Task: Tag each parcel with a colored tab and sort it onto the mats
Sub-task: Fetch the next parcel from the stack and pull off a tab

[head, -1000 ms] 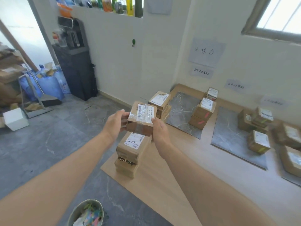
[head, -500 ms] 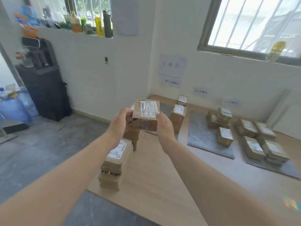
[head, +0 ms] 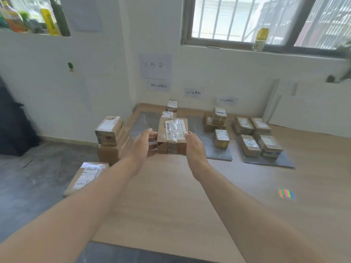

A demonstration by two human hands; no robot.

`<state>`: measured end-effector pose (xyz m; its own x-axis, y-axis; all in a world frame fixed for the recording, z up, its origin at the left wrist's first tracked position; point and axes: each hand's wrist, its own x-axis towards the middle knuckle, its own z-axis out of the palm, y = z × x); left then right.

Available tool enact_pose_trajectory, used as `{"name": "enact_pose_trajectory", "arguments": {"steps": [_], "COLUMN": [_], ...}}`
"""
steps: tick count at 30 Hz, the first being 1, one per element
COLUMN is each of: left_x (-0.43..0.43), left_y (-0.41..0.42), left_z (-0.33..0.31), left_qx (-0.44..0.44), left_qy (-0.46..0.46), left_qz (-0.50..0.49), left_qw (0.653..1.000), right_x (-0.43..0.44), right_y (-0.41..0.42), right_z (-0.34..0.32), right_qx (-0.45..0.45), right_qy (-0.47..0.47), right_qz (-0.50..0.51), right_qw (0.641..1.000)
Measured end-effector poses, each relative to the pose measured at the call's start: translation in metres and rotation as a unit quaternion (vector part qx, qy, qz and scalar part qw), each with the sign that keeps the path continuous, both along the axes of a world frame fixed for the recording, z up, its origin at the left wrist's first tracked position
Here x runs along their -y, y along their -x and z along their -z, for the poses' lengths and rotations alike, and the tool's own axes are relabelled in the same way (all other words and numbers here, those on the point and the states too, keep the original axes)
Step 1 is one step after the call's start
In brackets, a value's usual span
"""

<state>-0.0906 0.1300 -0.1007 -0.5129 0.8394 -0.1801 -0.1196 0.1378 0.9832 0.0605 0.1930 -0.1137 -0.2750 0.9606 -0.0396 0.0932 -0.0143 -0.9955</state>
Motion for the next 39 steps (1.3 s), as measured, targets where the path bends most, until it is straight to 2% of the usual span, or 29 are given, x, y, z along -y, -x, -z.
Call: {"name": "enact_pose_trajectory", "arguments": {"steps": [13, 18, 30, 39], "left_x": [-0.081, -0.096, -0.118, -0.102], "left_y": [-0.171, -0.208, -0.219, -0.219], "left_z": [0.049, 0.069, 0.162, 0.231], "left_qx": [0.022, 0.047, 0.079, 0.091], "left_qy": [0.042, 0.062, 0.159, 0.269], "left_qz": [0.015, 0.027, 0.088, 0.144], "left_qw": [0.999, 0.997, 0.980, 0.948], "right_x": [-0.076, -0.084, -0.096, -0.078], "right_y": [-0.175, -0.217, -0.232, -0.236], "right_z": [0.051, 0.064, 0.162, 0.246], "right_qx": [0.057, 0.041, 0.065, 0.096], "right_qy": [0.009, 0.041, 0.150, 0.256], "right_qz": [0.011, 0.010, 0.061, 0.094], "right_qw": [0.998, 0.998, 0.985, 0.957]}}
